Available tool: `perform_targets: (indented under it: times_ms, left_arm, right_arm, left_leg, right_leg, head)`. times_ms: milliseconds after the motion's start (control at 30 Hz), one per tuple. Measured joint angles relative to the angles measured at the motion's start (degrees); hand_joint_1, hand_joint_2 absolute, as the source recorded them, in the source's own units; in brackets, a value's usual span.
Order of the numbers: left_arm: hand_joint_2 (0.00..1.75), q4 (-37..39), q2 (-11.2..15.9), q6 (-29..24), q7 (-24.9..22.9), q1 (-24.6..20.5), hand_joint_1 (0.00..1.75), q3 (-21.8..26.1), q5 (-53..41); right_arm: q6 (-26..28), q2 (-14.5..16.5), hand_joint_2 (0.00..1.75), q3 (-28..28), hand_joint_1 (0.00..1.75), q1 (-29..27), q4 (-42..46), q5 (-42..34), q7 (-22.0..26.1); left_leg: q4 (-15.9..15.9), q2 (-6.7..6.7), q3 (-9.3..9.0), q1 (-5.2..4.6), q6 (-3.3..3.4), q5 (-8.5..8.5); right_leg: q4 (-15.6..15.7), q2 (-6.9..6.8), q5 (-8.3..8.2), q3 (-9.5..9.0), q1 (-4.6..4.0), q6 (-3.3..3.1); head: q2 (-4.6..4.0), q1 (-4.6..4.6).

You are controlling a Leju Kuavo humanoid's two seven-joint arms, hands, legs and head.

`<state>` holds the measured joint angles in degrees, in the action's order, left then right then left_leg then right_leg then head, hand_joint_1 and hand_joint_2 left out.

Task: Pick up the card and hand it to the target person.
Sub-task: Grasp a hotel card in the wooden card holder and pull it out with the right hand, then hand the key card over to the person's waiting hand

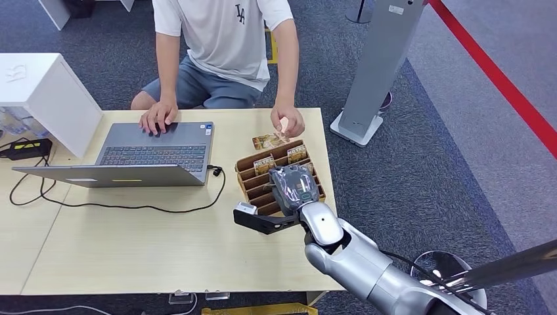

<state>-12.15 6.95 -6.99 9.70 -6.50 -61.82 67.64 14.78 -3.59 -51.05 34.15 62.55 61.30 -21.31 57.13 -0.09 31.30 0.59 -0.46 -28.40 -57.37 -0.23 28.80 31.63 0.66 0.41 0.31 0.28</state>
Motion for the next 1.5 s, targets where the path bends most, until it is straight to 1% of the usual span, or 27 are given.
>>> perform_targets:
  times_ms: [167, 333, 400, 533, 633, 767, 900, 933, 1033, 1067, 1333, 1433, 1500]
  left_arm:
    - [0.0, 0.02, 0.17, -0.46, -0.29, 0.2, 0.0, 0.01, 0.69]
    - [0.0, 0.03, 0.27, -0.77, -0.07, 0.56, 0.0, 0.01, 1.16]
    - [0.0, 0.04, 0.28, -0.83, -0.06, 0.67, 0.0, 0.01, 1.27]
    - [0.0, 0.04, 0.28, -0.76, -0.06, 0.83, 0.0, 0.01, 1.55]
    - [0.0, 0.04, 0.28, -0.22, -0.01, 0.88, 0.0, 0.01, 1.72]
    - [0.0, 0.04, 0.28, 0.51, 0.26, 0.87, 0.0, 0.01, 1.78]
    - [0.0, 0.04, 0.28, 1.44, 0.48, 0.86, 0.0, 0.01, 1.85]
    - [0.0, 0.04, 0.28, 1.73, 0.52, 0.86, 0.0, 0.01, 1.88]
    - [0.0, 0.04, 0.26, 2.55, 0.68, 0.85, 0.0, 0.01, 1.91]
    - [0.0, 0.04, 0.26, 2.78, 0.72, 0.85, 0.0, 0.01, 1.84]
    - [0.0, 0.04, 0.24, 3.08, 1.0, 0.82, 0.0, 0.01, 1.47]
    - [0.0, 0.04, 0.24, 2.79, 1.31, 0.81, 0.0, 0.01, 1.81]
    - [0.0, 0.04, 0.24, 2.56, 1.38, 0.82, 0.0, 0.01, 1.98]
  right_arm:
    - [-0.24, -0.56, 1.75, 0.48, 1.41, -0.09, 2.71, -0.44, -0.27]
    - [-0.73, -1.87, 1.75, 2.16, 1.41, -0.22, 8.35, -0.69, -1.38]
    - [-0.23, -2.76, 1.75, 3.13, 1.41, -0.43, 11.88, -0.5, -1.48]
    - [2.26, -4.14, 1.75, 5.27, 1.41, -0.97, 18.49, 0.41, -0.86]
    - [4.37, -4.74, 1.75, 6.36, 1.41, -1.96, 22.47, 1.33, 0.46]
    - [7.18, -5.07, 1.75, 7.22, 1.41, -3.17, 25.78, 2.44, 2.52]
    - [9.91, -5.27, 1.75, 7.73, 1.41, -4.22, 27.2, 3.84, 4.32]
    - [10.46, -5.31, 1.75, 7.82, 1.11, -4.4, 27.26, 4.23, 4.76]
    - [11.34, -5.33, 1.75, 8.04, 0.05, -5.04, 27.09, 4.55, 5.85]
    - [11.5, -5.33, 1.75, 8.08, 0.0, -5.24, 26.95, 4.37, 6.2]
    - [13.49, -5.27, 1.75, 8.11, 0.0, -6.26, 25.16, 0.97, 9.53]
    - [14.75, -5.15, 1.75, 8.21, 0.0, -6.9, 24.43, -2.43, 11.5]
    - [15.77, -5.05, 1.75, 8.41, 0.0, -7.32, 23.94, -7.16, 13.72]
  left_leg:
    - [0.0, 0.0, -0.01, 0.0, 0.0, 0.0]
    - [0.01, 0.01, -0.02, 0.0, 0.0, 0.0]
    - [0.01, 0.01, -0.02, 0.0, 0.01, 0.01]
    - [0.01, 0.01, -0.03, 0.0, 0.01, 0.0]
    - [0.01, 0.0, -0.03, 0.0, 0.01, 0.0]
    - [0.0, 0.0, -0.03, 0.0, 0.0, 0.0]
    - [0.0, 0.0, -0.02, 0.0, 0.0, 0.0]
    - [0.0, 0.0, -0.02, 0.0, 0.0, 0.0]
    - [0.0, 0.0, -0.01, 0.0, 0.01, 0.0]
    - [0.0, 0.0, 0.0, 0.0, 0.01, 0.0]
    - [0.0, 0.0, 0.0, 0.0, 0.0, 0.0]
    - [0.0, 0.0, 0.0, 0.0, 0.0, 0.0]
    - [0.0, 0.0, 0.0, 0.0, 0.01, 0.0]
  right_leg:
    - [0.0, 0.0, 0.0, 0.0, 0.0, 0.0]
    - [0.0, 0.01, 0.0, 0.0, 0.0, 0.0]
    - [0.0, 0.01, 0.0, 0.0, 0.0, 0.0]
    - [0.0, 0.03, 0.0, 0.0, 0.0, 0.0]
    - [0.0, 0.03, 0.0, 0.01, 0.0, 0.0]
    - [0.0, 0.03, 0.0, 0.0, 0.0, 0.0]
    - [0.0, 0.02, 0.0, 0.0, 0.0, 0.0]
    - [0.0, 0.02, 0.0, -0.01, 0.0, 0.0]
    - [0.0, 0.02, 0.0, -0.01, 0.0, 0.0]
    - [0.0, 0.02, 0.0, 0.0, 0.0, 0.0]
    - [0.0, 0.01, 0.0, 0.0, 0.0, 0.0]
    - [0.0, 0.02, 0.0, 0.0, 0.0, 0.0]
    - [0.0, 0.01, 0.0, 0.0, 0.0, 0.0]
  head:
    - [0.0, -0.05]
    - [0.0, -0.01]
    - [0.0, 0.04]
    - [0.0, 0.03]
    - [0.0, -0.01]
    - [0.0, -0.09]
    - [0.0, -0.04]
    - [0.0, -0.03]
    - [0.0, 0.03]
    - [0.0, 0.05]
    - [0.0, -0.02]
    - [0.0, -0.03]
    - [0.0, -0.02]
